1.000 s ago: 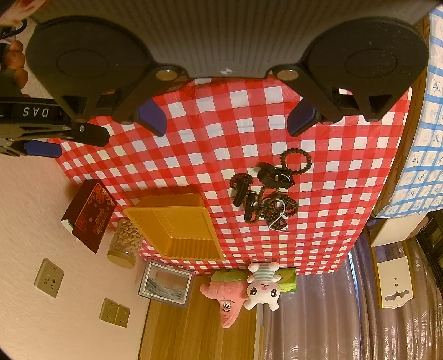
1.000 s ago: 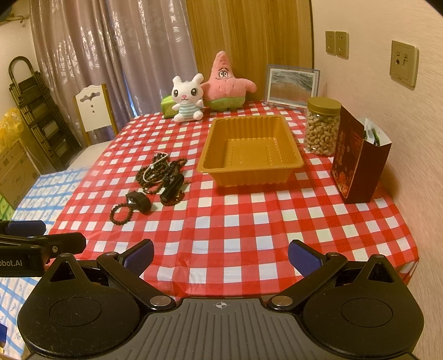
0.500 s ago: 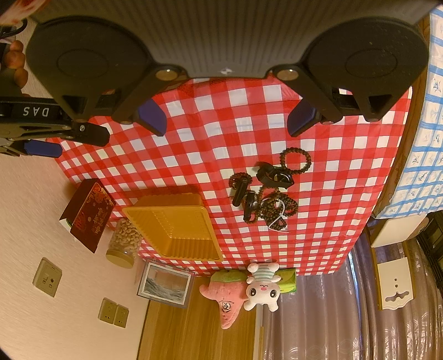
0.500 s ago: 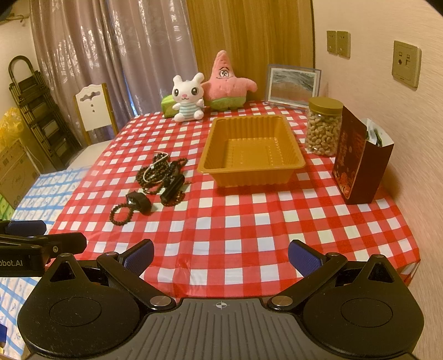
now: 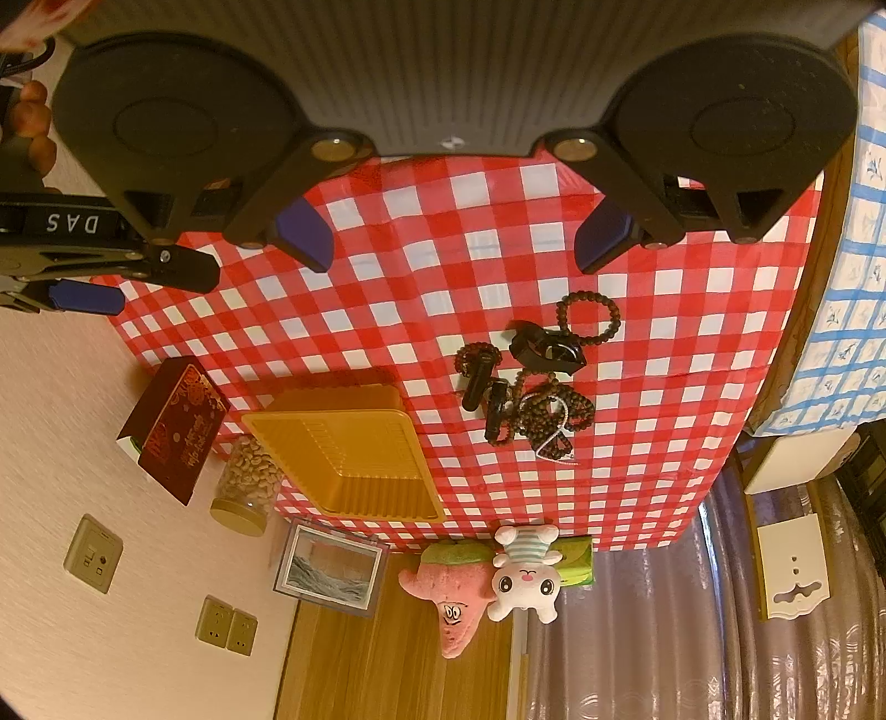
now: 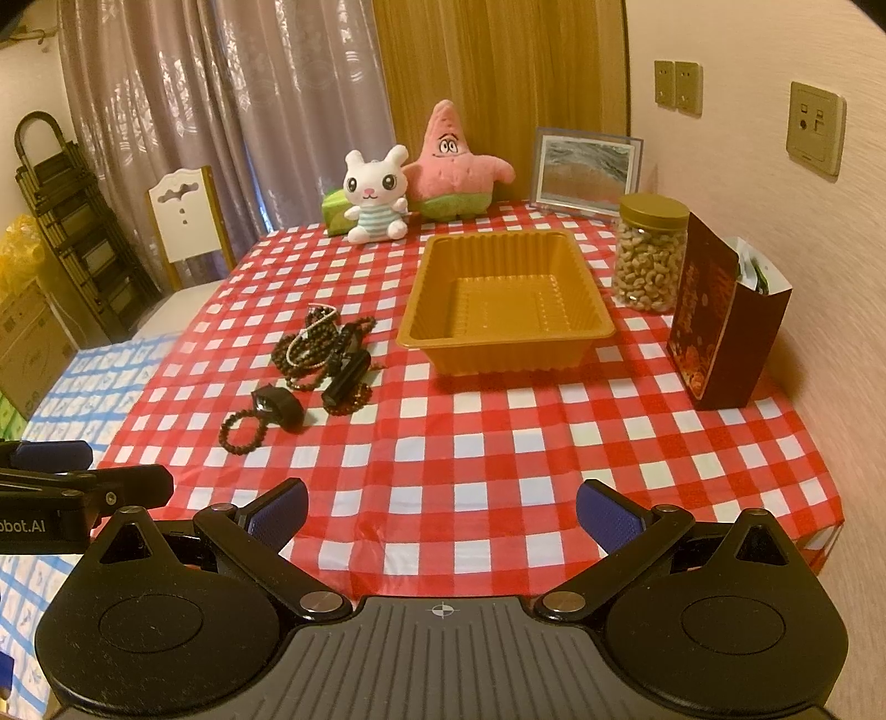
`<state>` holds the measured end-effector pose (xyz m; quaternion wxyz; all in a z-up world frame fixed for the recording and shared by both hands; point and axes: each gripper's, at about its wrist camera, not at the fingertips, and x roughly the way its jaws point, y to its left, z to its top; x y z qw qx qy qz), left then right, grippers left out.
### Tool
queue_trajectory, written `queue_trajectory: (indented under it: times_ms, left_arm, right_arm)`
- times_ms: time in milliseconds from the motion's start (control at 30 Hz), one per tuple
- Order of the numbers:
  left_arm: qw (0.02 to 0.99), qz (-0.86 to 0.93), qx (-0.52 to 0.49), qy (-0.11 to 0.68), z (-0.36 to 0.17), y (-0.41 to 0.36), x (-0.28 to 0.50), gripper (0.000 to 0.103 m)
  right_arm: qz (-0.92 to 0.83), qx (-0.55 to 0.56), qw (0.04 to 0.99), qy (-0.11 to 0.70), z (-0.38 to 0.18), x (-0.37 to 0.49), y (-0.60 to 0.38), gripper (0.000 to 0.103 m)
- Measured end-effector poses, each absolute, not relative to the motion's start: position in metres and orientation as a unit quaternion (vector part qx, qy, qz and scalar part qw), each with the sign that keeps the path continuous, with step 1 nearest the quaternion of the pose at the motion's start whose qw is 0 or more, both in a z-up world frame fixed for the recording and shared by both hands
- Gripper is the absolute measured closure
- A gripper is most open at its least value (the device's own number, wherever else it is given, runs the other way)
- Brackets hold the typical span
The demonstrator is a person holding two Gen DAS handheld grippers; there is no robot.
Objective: Organize jewelry
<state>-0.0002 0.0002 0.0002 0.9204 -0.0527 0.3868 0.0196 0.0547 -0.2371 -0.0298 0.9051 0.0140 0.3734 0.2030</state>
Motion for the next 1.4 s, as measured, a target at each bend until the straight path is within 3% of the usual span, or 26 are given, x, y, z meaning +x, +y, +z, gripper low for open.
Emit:
queue_trajectory:
  times_ms: [367,933,1400]
  left_arm:
    - [0.921,0.012,-0.049,0.387,0.007,-0.012,0.014,0.010]
    - [0.922,-0.005,-0.029,0.387,-0.022,0.040,0.034,0.010]
    - [0.920,0.043,-0.049,0.385,-0.056,0.054,0.090,0.012]
  right_arm:
    - [0.196,0.018,0.907,0.373,-0.034,0.055,-0.239,0.000]
    - [0.153,0.063,0.924,0.345,-0.048,0.069,-0.232,0.000]
    - [0.140,0.050,0.933,0.328,-0.078,0.136,-0.249,0.000]
